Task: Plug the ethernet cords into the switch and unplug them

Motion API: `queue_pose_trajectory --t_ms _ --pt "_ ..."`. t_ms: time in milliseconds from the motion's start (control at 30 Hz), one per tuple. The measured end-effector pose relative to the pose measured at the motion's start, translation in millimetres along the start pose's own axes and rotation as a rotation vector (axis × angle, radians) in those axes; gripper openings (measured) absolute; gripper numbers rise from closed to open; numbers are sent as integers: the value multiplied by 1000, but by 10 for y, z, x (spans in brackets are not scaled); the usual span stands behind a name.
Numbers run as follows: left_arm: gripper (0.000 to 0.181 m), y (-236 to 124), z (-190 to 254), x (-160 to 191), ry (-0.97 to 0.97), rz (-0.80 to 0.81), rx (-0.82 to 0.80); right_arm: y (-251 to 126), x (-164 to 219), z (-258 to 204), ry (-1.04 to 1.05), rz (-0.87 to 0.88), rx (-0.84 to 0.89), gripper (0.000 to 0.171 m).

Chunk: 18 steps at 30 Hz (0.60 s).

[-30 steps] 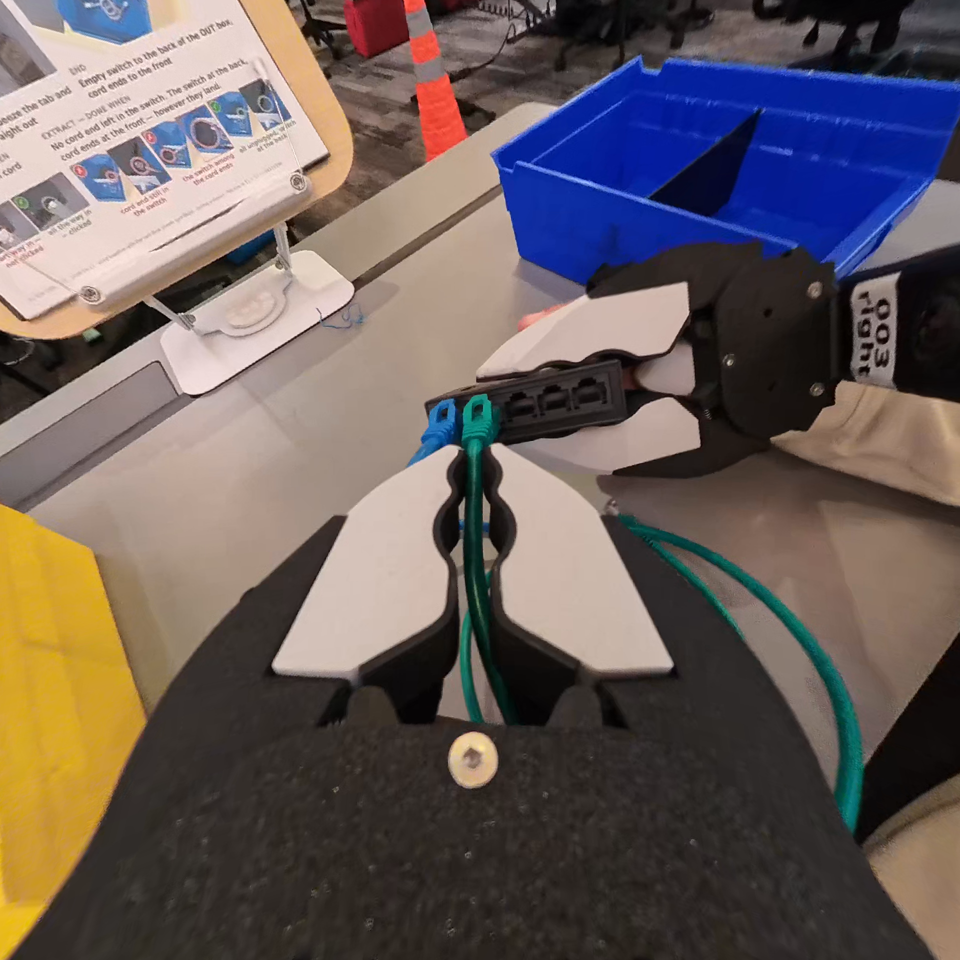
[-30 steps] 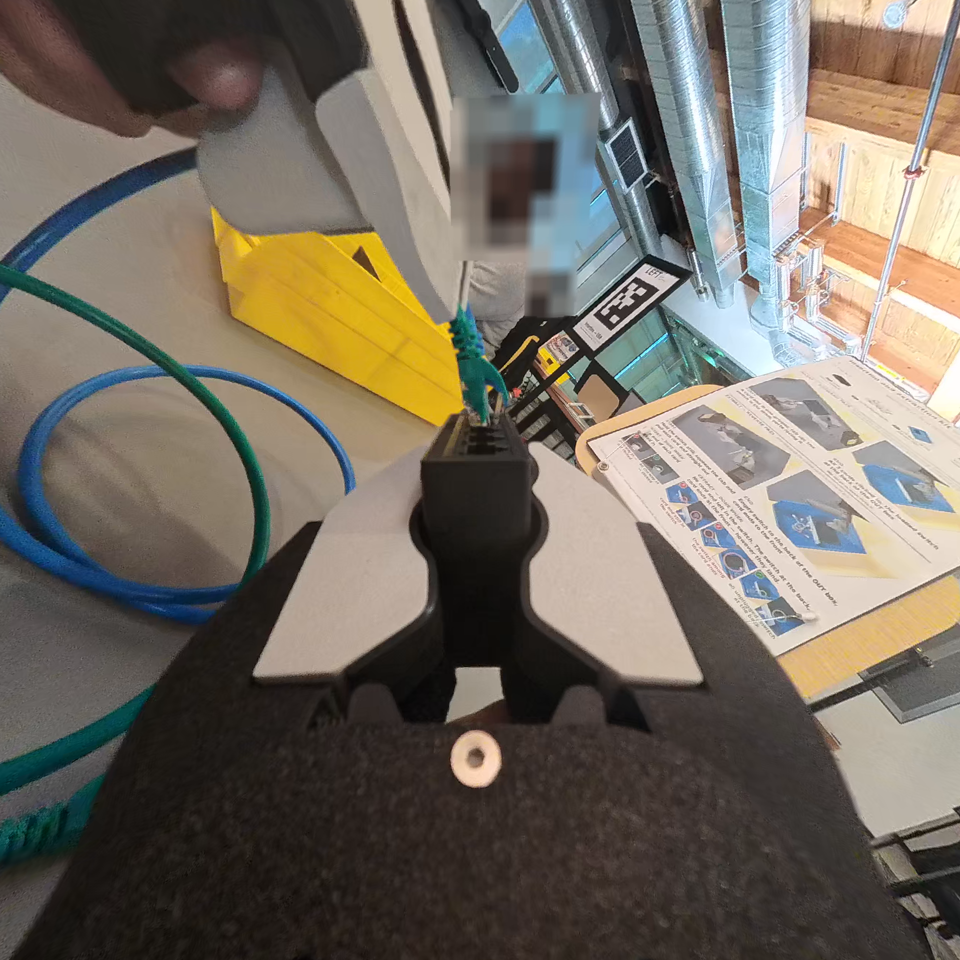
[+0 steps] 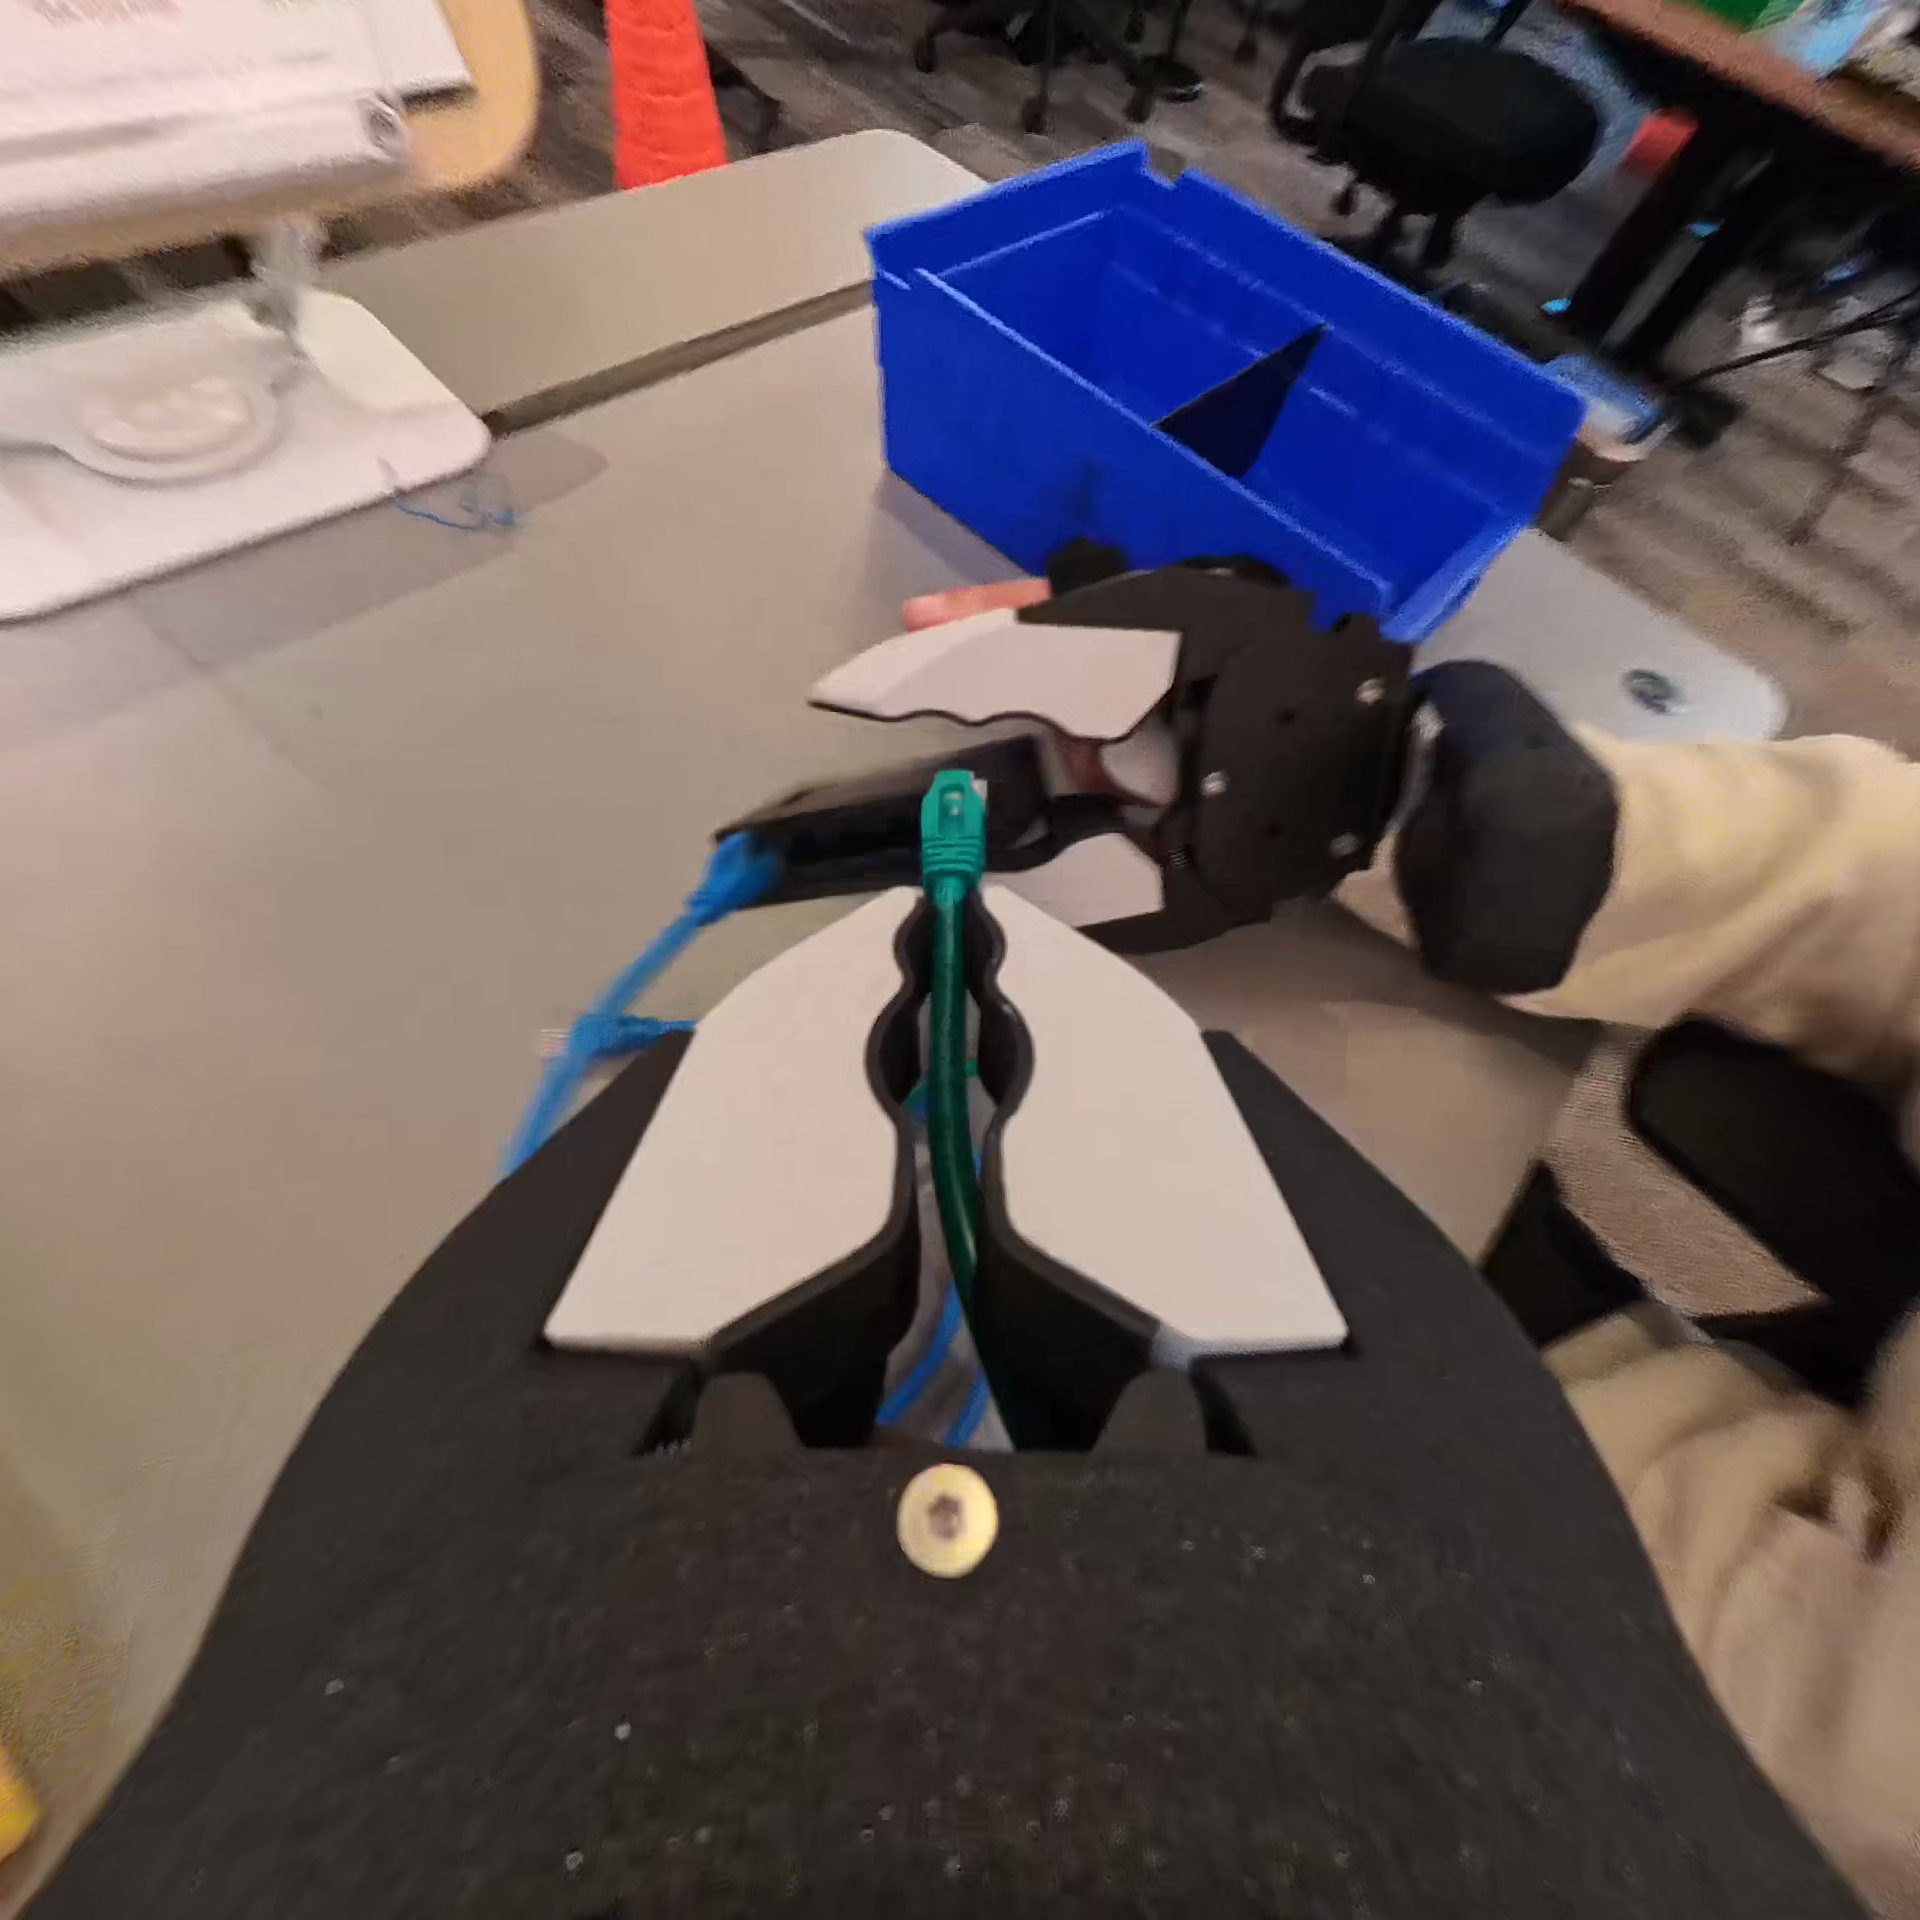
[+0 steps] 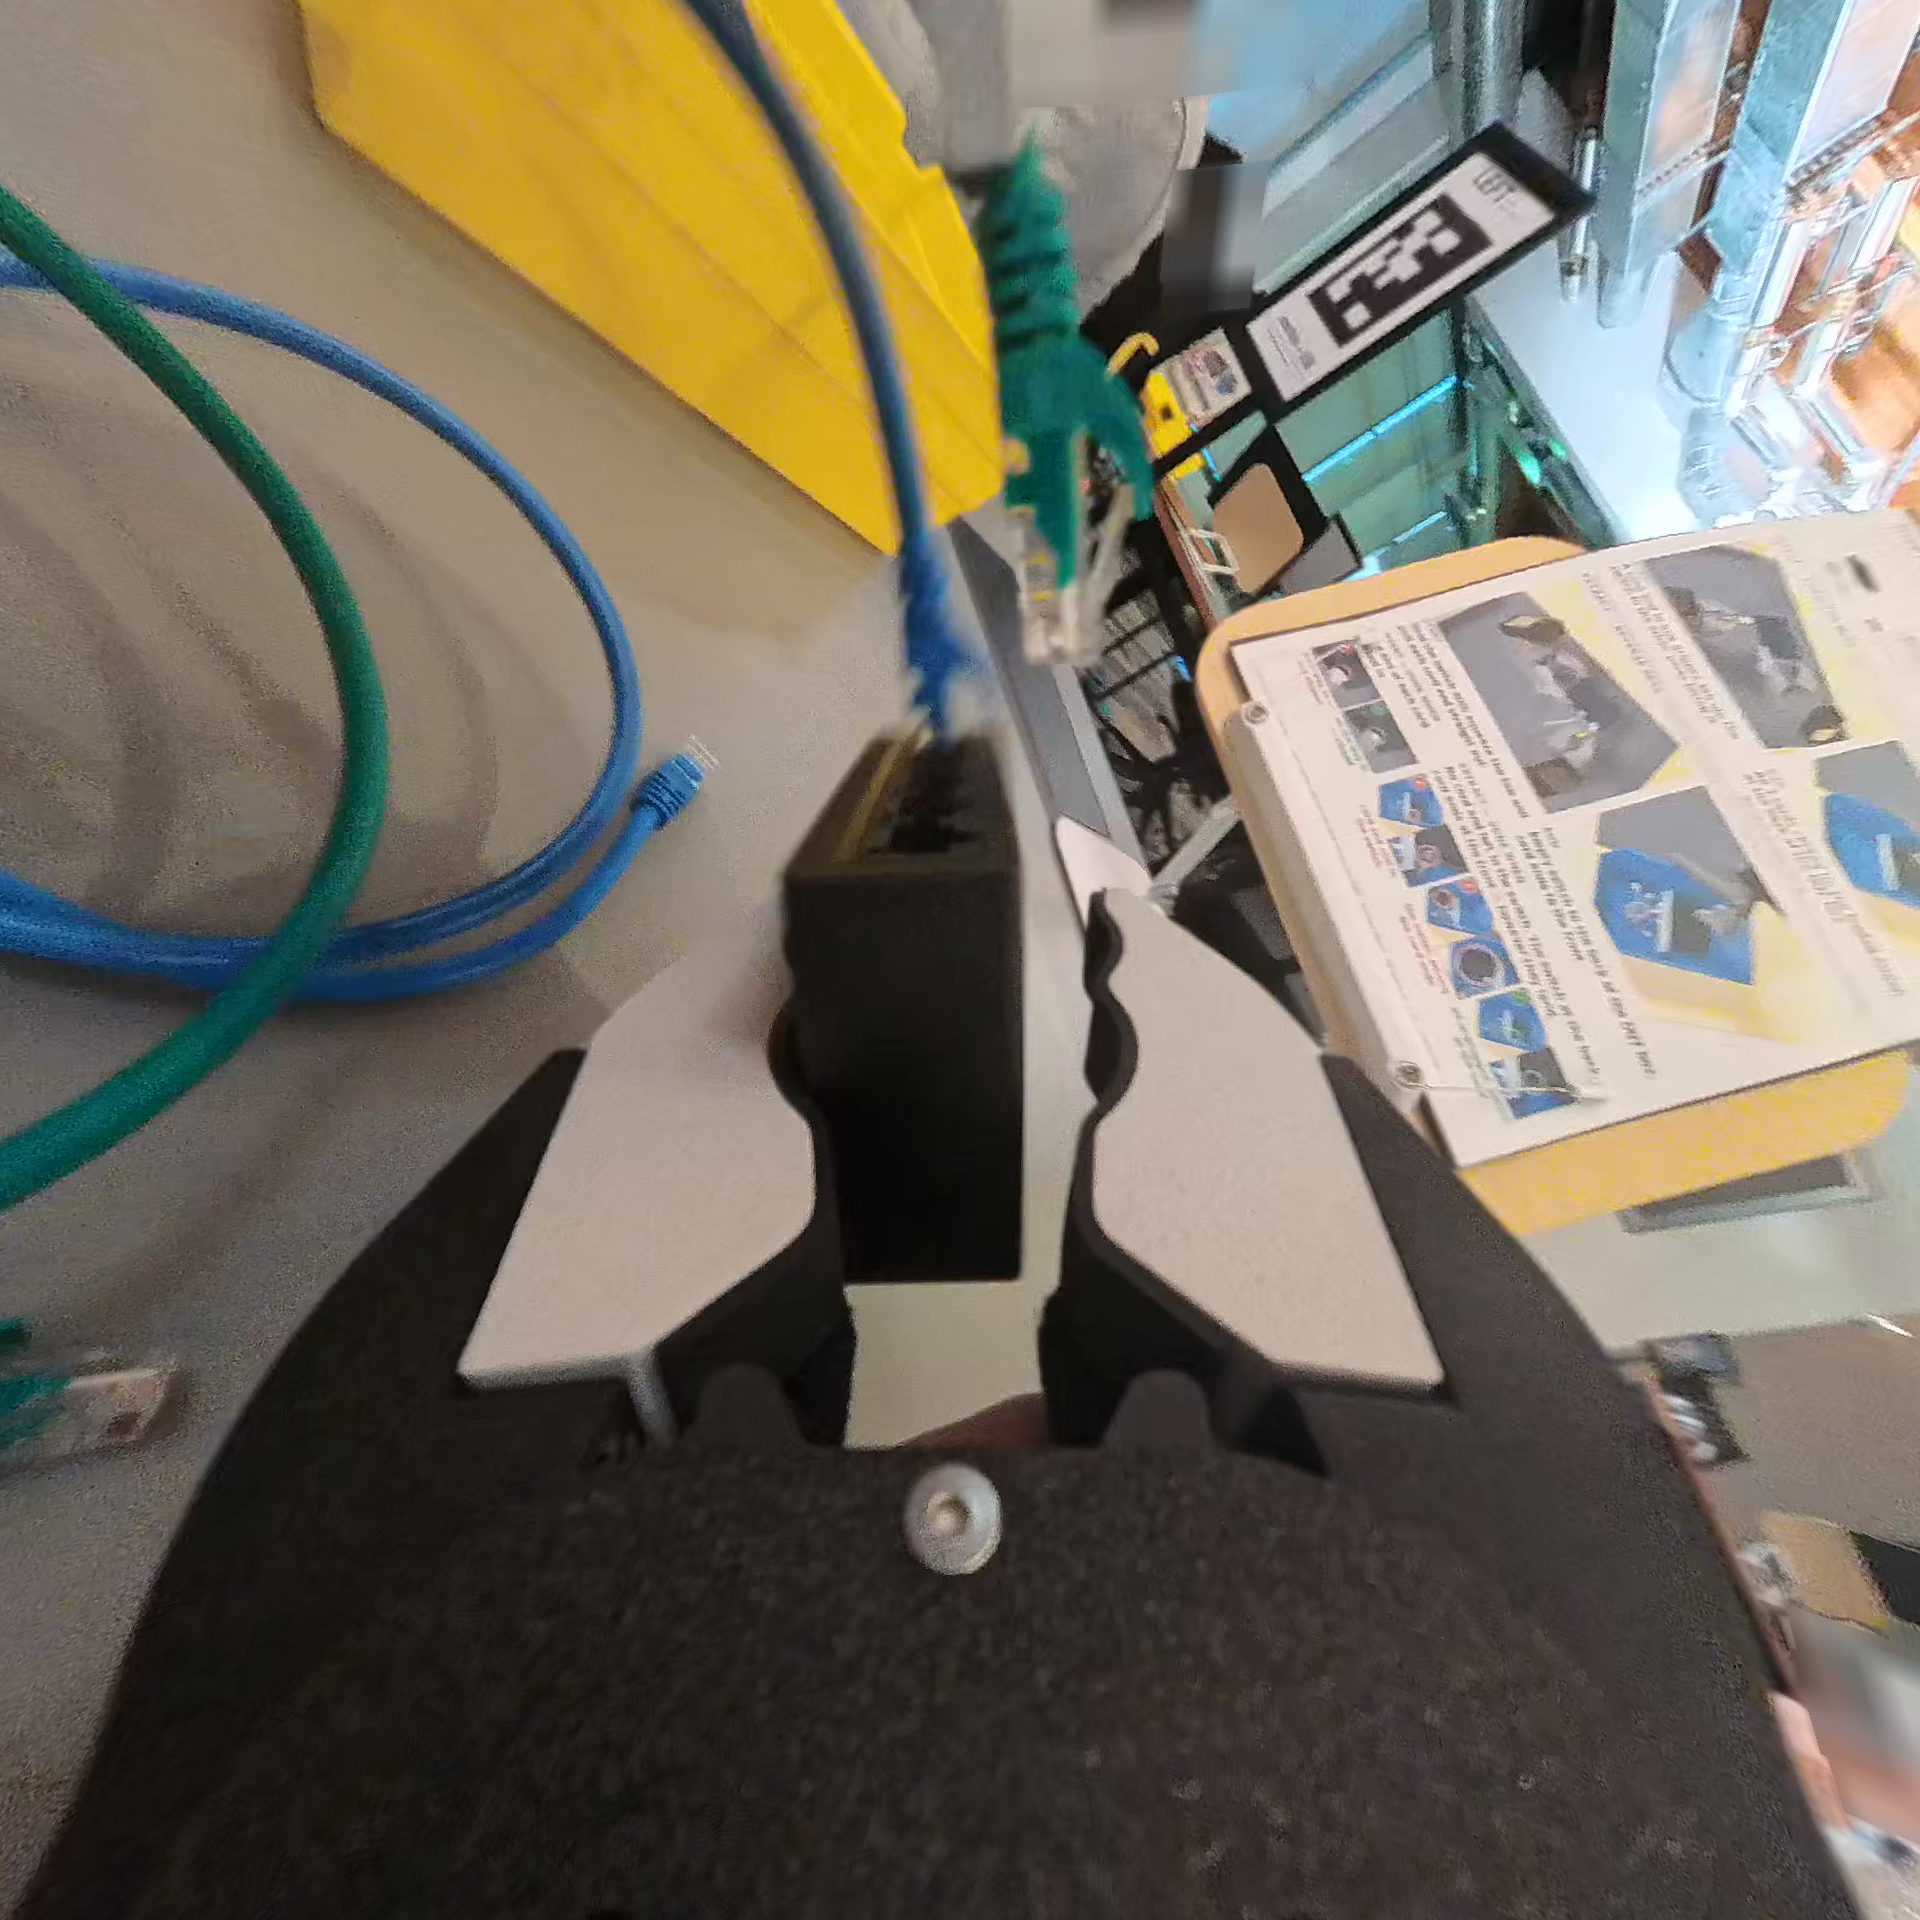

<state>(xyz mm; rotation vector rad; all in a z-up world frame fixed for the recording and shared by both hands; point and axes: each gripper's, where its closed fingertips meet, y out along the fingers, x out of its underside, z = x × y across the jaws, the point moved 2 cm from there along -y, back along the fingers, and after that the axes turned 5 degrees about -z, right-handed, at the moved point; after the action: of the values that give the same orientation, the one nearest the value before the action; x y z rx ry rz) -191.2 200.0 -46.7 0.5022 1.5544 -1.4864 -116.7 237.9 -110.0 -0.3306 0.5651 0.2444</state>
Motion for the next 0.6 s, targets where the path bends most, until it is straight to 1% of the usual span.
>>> queue_pose_trajectory --t_ms 33,67,100,133,200,267,333,433,467,500,533,600 --pt "5 22 34 14 -15 -13 29 17 -13 -30 -14 -2 10 52" --pt "5 58 37 38 -2 -23 20 21 -47 -80 -12 3 2 43" --pt "5 91 27 62 18 -28 -4 -15 -118 -104 -10 45 5 17" --pt "5 108 26 85 30 -34 -15 -68 -176 -37 2 90 63 0" --pt "5 93 5 90 53 -35 -42 -64 -109 23 24 51 41 0" --pt "5 31 -124 70 106 -28 -129 -72 0 71 10 44 32 0" --pt "5 -7 -208 77 146 -20 -147 -74 76 22 56 35 -69 0" --pt "5 64 -430 287 145 -61 -187 -75 118 -49 232 13 -253 1" --pt "5 106 -502 400 143 -84 -191 -110 82 -107 277 2 -352 13" --pt "5 147 -586 529 138 -115 -206 -141 45 -125 331 -20 -416 29" --pt "5 179 -673 668 137 -155 -226 -159 17 -93 389 -53 -422 39" --pt "5 214 -786 911 142 -220 -242 -245 -91 -118 454 -92 -434 43"
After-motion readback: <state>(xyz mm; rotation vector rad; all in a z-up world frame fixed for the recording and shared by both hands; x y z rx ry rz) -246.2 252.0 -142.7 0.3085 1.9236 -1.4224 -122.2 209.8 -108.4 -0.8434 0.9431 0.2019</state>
